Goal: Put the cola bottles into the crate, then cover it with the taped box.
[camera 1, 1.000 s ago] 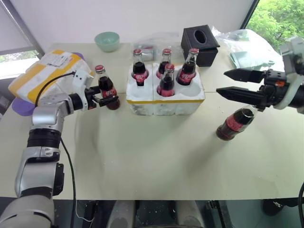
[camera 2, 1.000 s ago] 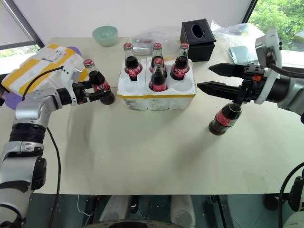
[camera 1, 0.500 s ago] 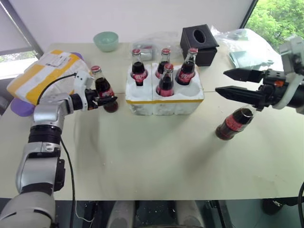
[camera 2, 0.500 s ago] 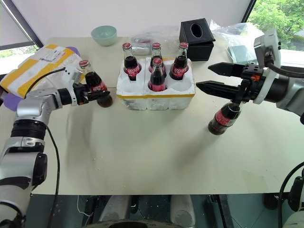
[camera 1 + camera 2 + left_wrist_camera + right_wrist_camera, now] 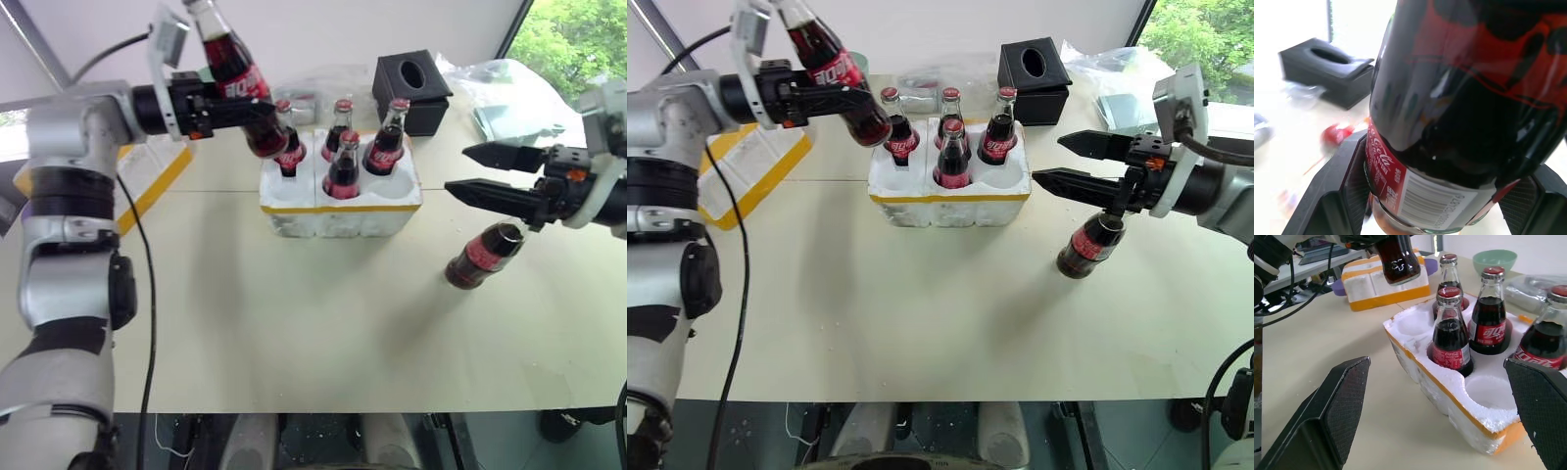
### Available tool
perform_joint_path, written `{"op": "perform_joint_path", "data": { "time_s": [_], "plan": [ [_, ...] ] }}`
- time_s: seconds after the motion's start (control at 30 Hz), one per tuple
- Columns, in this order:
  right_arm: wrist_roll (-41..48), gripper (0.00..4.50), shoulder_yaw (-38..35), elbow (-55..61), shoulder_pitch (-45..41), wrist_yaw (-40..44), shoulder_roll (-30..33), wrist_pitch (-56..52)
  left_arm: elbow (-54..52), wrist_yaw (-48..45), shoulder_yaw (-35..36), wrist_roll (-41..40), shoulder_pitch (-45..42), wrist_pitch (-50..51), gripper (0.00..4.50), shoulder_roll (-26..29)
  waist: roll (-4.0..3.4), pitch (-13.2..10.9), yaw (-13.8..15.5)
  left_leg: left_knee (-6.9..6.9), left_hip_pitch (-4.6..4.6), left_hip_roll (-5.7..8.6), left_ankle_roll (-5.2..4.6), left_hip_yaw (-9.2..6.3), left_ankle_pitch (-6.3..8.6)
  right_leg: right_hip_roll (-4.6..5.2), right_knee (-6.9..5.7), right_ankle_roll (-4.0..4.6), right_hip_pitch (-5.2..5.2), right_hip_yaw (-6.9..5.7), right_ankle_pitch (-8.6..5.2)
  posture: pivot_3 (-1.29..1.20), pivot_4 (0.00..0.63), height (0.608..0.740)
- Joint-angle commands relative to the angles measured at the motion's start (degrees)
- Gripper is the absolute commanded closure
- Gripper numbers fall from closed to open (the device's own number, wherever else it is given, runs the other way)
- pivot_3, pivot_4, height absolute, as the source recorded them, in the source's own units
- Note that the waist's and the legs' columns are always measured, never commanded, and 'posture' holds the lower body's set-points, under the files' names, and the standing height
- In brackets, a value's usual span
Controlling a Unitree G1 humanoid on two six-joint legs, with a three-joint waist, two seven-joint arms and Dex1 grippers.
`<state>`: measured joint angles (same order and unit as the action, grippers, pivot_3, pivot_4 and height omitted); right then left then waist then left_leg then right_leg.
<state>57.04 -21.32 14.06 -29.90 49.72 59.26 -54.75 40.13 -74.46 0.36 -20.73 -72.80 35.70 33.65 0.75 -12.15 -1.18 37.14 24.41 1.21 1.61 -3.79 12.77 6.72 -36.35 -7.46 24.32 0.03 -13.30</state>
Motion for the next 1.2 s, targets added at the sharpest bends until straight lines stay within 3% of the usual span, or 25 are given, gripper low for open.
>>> {"op": "perform_joint_path", "data": {
  "time_s": [0.03,0.5,0.83,0.9,0.97,1.2],
  "plan": [
    [1.64,0.00,-3.21,2.57,0.41,-0.92,0.02,-0.21,1.63,-2.06,-1.69,2.21,-1.42,-5.00,1.66,-0.96,0.00,-0.01,0.00,0.00,0.02,0.00,0.00,0.00,0.00,0.00,-0.01,0.00,0.03,0.00,0.00,0.00,0.150,0.739],
    [3.14,0.00,-5.37,4.24,3.73,-3.61,-0.40,-0.17,9.16,-5.29,-6.51,10.26,1.01,-15.10,1.66,-5.02,0.02,-0.02,0.45,0.02,0.06,0.00,-0.01,0.00,0.00,0.00,0.00,0.00,0.05,0.00,0.00,0.00,0.150,0.739],
    [2.34,0.00,-4.60,3.90,3.68,-3.88,-1.03,0.39,17.29,-1.27,-9.09,17.16,1.77,-23.32,1.66,-7.34,0.02,-0.02,0.17,0.02,0.04,0.00,-0.02,0.00,0.01,0.00,0.00,0.00,0.05,0.00,0.00,0.00,0.150,0.739],
    [2.16,0.00,-4.64,4.06,4.07,-3.89,-1.13,0.54,17.34,-1.07,-8.84,17.35,2.20,-23.33,0.61,-7.46,0.02,-0.01,0.18,0.01,0.01,0.00,-0.02,0.00,0.00,0.00,-0.04,0.00,0.04,0.00,0.00,0.00,0.150,0.739],
    [2.13,0.00,-4.69,4.13,4.19,-3.97,-1.20,0.61,16.57,-1.62,-8.47,16.95,2.66,-23.04,0.05,-7.31,0.01,0.00,0.25,0.03,-0.01,0.00,-0.02,0.00,0.00,0.00,-0.07,0.00,0.02,0.01,0.00,0.00,0.150,0.739],
    [0.99,0.00,-5.44,3.86,4.21,-3.44,0.15,1.03,10.89,-3.17,-4.62,13.19,2.91,-18.75,0.05,-4.28,0.02,0.00,0.14,0.11,-0.01,-0.01,-0.02,-0.01,0.00,0.00,-0.09,0.02,0.01,0.01,0.02,0.00,0.150,0.739]
  ]
}}
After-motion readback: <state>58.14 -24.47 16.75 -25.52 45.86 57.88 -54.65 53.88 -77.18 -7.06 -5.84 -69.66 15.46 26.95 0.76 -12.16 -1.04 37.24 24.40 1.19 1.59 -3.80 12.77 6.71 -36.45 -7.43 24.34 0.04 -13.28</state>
